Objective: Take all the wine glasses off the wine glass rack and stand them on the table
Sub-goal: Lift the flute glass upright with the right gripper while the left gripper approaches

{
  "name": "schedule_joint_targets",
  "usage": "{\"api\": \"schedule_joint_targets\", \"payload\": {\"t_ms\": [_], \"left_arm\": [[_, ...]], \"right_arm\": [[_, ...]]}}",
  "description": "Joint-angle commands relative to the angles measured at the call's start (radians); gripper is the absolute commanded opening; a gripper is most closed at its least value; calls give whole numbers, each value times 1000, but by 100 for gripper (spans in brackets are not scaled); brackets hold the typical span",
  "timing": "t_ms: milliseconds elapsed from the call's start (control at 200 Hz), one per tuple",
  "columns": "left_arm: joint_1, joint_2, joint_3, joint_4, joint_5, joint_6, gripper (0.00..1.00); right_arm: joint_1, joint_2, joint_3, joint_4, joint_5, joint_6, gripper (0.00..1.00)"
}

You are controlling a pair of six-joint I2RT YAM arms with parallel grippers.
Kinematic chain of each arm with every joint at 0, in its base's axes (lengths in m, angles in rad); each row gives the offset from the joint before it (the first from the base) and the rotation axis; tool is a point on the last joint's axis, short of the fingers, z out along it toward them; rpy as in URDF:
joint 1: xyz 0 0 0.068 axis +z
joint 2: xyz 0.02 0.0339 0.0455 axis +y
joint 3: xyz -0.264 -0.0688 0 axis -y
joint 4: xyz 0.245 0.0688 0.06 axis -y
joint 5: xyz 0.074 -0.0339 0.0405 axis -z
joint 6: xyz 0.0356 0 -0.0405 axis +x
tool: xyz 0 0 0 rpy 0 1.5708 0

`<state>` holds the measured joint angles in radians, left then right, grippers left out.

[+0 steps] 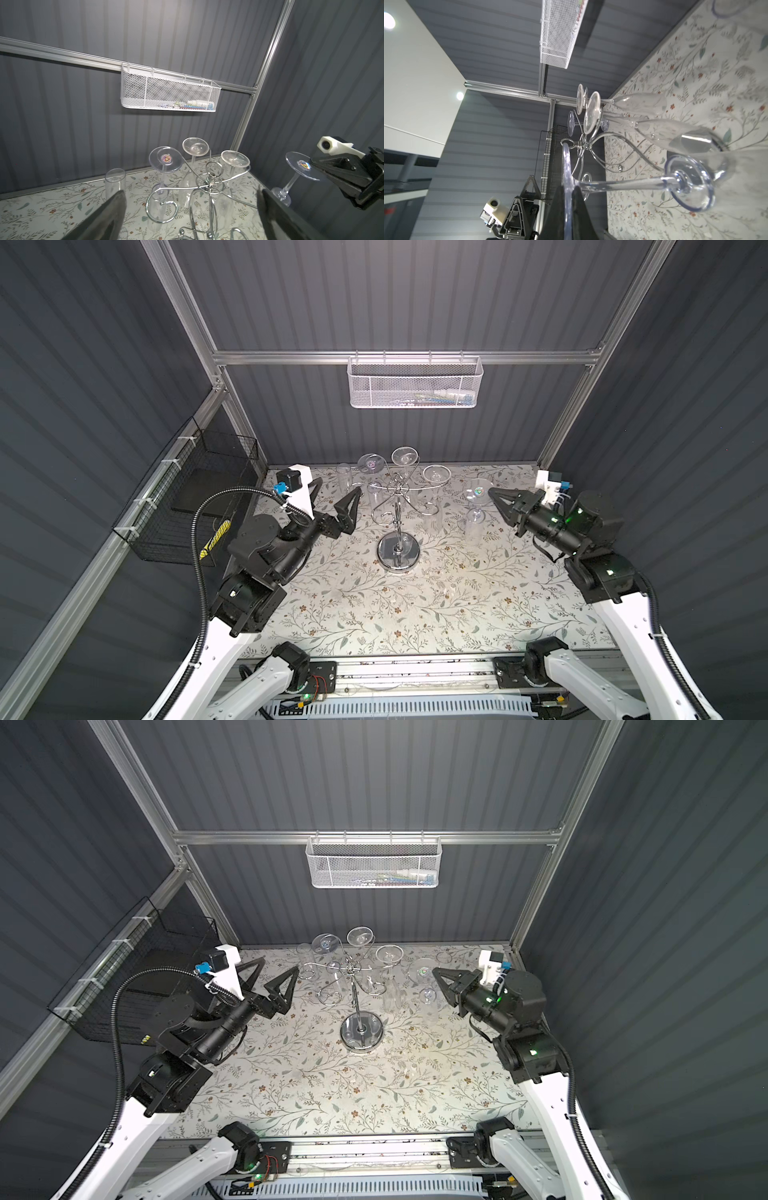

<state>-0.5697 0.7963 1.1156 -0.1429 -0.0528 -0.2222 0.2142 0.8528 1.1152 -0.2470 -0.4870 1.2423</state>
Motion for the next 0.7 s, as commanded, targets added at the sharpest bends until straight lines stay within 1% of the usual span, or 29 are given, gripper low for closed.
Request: {"api": "schedule_joint_targets", "payload": {"t_ms": [0, 55, 155, 280, 405, 445, 465, 590, 695], "left_arm": [[1, 26, 66, 7, 98, -77, 100], [1, 49, 88, 21, 130, -107, 100], [1, 99, 143, 32, 189, -170, 100], [1, 162, 196, 45, 272, -262, 100], [1, 212, 211, 107, 359, -353, 100], [1, 225, 216, 132, 375, -379, 100], [1, 231, 217, 142, 410, -389, 100], [1, 281, 257, 173, 488, -438, 99], [1, 329, 289, 199, 560, -479, 99]], "right_arm": [[-5, -40, 104, -50, 51, -276, 0], [-6, -47, 123, -22, 65, -355, 0], [-6, -45, 160, 32, 53, -513, 0], [-4, -17, 200, 86, -41, -700, 0], [-3, -13, 192, 161, -133, -851, 0], [-3, -16, 184, 182, -156, -894, 0], [-3, -18, 180, 193, -168, -915, 0], [1, -18, 171, 219, -244, -1046, 0], [7, -10, 162, 243, -305, -1128, 0]]}}
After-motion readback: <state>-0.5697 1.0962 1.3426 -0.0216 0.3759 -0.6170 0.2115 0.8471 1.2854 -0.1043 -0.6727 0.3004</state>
